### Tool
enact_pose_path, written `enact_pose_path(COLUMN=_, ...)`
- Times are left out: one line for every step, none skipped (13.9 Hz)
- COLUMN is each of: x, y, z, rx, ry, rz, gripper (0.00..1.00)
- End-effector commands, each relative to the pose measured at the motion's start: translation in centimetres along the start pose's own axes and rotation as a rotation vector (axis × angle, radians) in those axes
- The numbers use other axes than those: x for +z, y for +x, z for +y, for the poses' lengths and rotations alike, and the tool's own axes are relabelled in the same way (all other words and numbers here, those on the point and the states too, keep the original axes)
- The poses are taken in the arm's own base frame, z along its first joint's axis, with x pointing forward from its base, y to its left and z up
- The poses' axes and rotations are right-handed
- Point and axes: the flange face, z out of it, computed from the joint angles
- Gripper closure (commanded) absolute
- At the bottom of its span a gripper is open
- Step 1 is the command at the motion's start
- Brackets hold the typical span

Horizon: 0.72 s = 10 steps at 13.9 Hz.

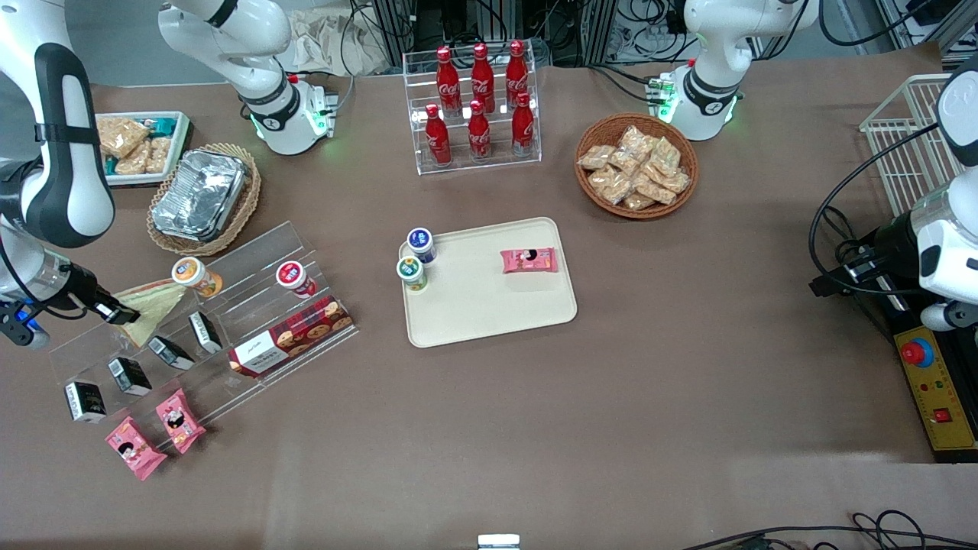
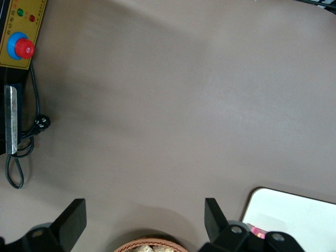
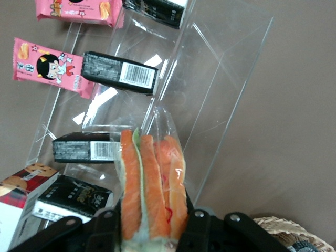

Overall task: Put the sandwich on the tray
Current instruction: 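Lower the right gripper over the sandwich and close on it, then lift the sandwich up out of the acrylic stand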

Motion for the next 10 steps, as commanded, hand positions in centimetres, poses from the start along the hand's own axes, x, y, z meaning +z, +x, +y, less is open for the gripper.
enact_pose_path(x=-1.9, y=0.9, z=-0.1, rx=-0.041, ry=0.017, rz=0.005, gripper=1.0)
enact_pose_path(x=-2.9, y=0.9, z=-0.3, rx=-0.049, ry=0.012, rz=-0.019, gripper=1.0)
enact_pose_path(x=-5.6, y=1.6, z=-0.7, rx=-0.056, ry=0.011, rz=-0.019, gripper=1.0)
enact_pose_path(x=-8.6, y=1.9, z=-1.2, rx=-0.066, ry=-0.004, rz=-0.052, gripper=1.0)
enact_pose_path(x=-11.5, y=2.2, z=-1.6, rx=-0.072, ry=-0.013, rz=-0.072, gripper=1.0)
enact_pose_path(x=-13.5, y=2.1, z=-1.9, rx=-0.075, ry=-0.018, rz=-0.095, gripper=1.0)
enact_pose_path(x=-15.1, y=1.7, z=-2.3, rx=-0.082, ry=-0.016, rz=-0.112, gripper=1.0)
enact_pose_path(x=-16.3, y=1.1, z=-3.4, rx=-0.101, ry=-0.013, rz=-0.121, gripper=1.0)
enact_pose_path(x=-17.4, y=0.2, z=-4.8, rx=-0.12, ry=-0.011, rz=-0.117, gripper=1.0)
enact_pose_path(x=-18.1, y=-0.9, z=-6.7, rx=-0.134, ry=-0.01, rz=-0.116, gripper=1.0)
